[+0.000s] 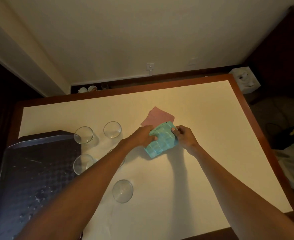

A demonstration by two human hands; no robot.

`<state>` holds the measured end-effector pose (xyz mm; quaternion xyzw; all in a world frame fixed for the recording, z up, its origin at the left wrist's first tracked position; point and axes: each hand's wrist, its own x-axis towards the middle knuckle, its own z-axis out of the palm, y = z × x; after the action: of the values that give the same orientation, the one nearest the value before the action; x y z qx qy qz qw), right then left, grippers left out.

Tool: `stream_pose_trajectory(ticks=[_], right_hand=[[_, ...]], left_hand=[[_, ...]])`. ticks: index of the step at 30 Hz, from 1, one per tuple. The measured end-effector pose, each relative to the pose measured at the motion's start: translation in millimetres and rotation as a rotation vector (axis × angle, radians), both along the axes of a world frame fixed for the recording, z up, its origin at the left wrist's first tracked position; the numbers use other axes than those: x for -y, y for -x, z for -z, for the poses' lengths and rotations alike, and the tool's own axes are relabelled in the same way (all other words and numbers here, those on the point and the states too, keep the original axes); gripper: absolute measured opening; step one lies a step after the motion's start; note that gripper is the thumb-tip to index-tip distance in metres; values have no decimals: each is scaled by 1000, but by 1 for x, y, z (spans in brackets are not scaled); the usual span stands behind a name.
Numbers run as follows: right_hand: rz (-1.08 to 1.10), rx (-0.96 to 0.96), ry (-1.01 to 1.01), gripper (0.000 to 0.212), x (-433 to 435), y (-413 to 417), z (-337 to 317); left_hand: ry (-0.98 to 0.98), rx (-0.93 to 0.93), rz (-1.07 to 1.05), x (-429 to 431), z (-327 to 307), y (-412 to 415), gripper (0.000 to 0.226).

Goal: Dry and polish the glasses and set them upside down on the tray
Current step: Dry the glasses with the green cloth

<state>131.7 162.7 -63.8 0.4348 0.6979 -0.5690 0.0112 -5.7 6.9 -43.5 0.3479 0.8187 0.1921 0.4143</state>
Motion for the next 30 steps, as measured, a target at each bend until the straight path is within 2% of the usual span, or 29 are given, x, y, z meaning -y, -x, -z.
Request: stream_pose_trajectory(ticks=[2, 5, 9, 11, 15, 18, 20, 22, 26, 28, 30], right_hand=[[-63, 28, -2, 24, 4, -8, 1], [-85, 54, 41, 24, 14, -24, 1], [-148, 106, -65, 26, 26, -39, 3], [-106, 104, -96, 33, 28, -43, 3], [-8, 96, 34, 46, 27, -49, -5], [18, 107, 296, 47, 27, -49, -19], [44, 83, 427, 39, 32, -48, -32], [77, 41, 439, 31, 39, -47, -40], [-3, -71, 390, 31, 62, -49, -59], [-65, -126, 380, 25, 75, -51, -68], [-76, -184, 366, 24, 89, -57, -76]], left_hand=[[16, 58, 18, 5, -2, -10, 17], [58, 102, 20, 13, 0, -22, 32], [169, 56, 73, 17, 2, -27, 45], [168, 42, 31, 17, 3, -26, 45], [86, 23, -88, 21, -8, -24, 28], [-22, -18, -156, 35, -33, -30, 23], [-121, -60, -216, 51, -57, -39, 21], [-210, -102, -284, 70, -81, -49, 19], [-305, -195, -397, 120, -117, -80, 11], [-296, -237, -437, 145, -119, -97, 16], [-257, -296, -426, 168, -112, -116, 31]])
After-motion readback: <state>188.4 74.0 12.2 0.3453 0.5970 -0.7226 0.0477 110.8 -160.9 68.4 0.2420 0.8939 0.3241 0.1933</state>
